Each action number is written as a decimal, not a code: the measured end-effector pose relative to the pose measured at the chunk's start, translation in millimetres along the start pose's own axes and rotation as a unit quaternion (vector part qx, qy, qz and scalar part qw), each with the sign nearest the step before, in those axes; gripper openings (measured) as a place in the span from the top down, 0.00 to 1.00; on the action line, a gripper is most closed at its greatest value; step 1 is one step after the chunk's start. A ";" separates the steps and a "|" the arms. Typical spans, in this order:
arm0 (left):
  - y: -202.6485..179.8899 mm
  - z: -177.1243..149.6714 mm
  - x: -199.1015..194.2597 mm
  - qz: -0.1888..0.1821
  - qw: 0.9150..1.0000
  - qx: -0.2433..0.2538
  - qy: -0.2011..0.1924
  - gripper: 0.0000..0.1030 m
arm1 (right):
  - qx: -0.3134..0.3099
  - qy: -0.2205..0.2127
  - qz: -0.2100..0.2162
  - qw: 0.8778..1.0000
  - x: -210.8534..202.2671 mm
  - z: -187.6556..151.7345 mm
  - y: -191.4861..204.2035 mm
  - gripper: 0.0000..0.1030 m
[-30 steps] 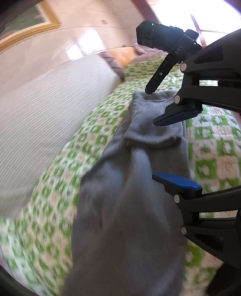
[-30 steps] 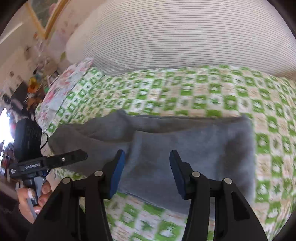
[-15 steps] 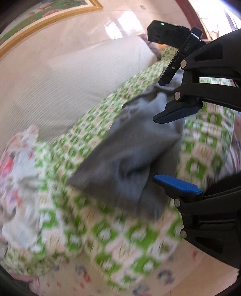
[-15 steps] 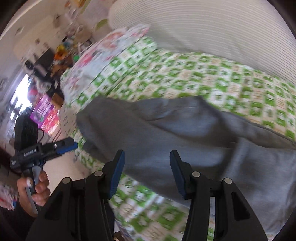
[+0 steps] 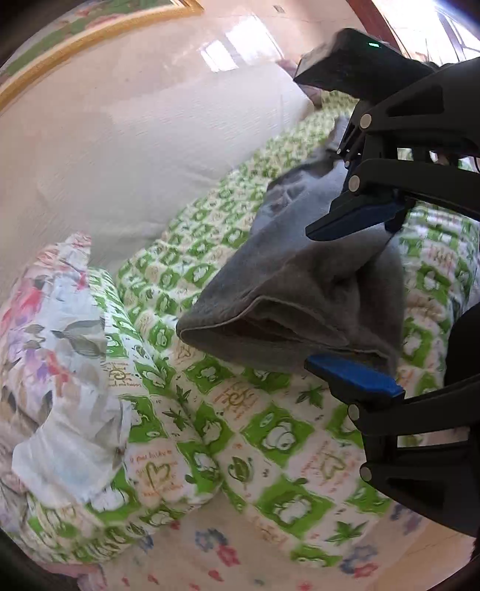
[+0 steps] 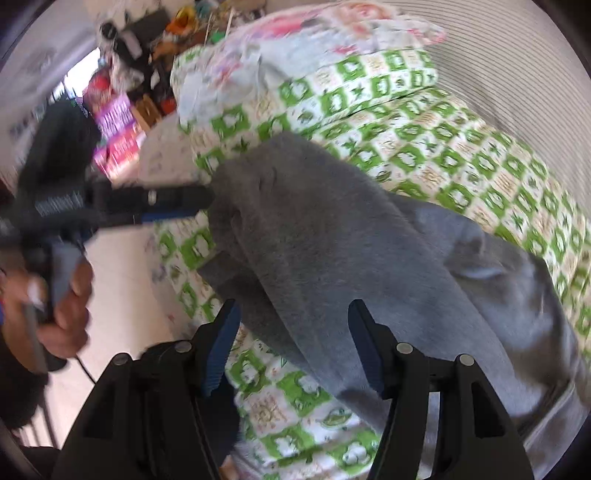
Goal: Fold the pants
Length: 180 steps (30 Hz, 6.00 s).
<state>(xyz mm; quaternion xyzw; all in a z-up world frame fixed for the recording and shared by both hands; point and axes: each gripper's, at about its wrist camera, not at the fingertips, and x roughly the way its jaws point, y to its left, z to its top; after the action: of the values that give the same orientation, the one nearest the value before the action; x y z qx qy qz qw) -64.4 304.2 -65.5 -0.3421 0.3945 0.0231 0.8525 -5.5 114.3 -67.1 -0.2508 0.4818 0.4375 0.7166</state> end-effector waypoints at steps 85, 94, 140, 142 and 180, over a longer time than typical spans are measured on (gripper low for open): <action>19.3 -78.3 37.7 -0.027 0.965 -0.254 -0.054 0.74 | -0.031 0.039 0.113 0.992 81.2 146.3 -17.1 0.82; -41.7 -74.4 10.4 -0.060 0.979 -0.181 -0.077 0.76 | 0.023 -0.025 0.138 0.990 3.1 128.0 -57.4 0.82; -364.3 -142.4 110.6 -0.168 0.977 0.108 0.075 0.76 | 0.281 -0.236 0.088 0.926 -243.6 -112.1 -299.9 0.82; -372.0 -148.8 121.4 -0.162 0.977 0.116 0.082 0.76 | 0.294 -0.238 0.087 0.922 -243.9 -126.4 -311.0 0.82; -399.4 -201.8 162.8 -0.133 0.956 0.210 0.156 0.36 | 0.438 -0.291 -0.002 0.851 -280.1 -267.7 -355.5 0.42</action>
<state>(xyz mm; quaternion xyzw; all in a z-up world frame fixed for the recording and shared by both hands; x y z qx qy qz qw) 38.5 -160.2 -43.8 -0.2039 0.4695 -0.2270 0.8285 134.4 -377.4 56.0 0.2266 0.3924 0.2326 0.8606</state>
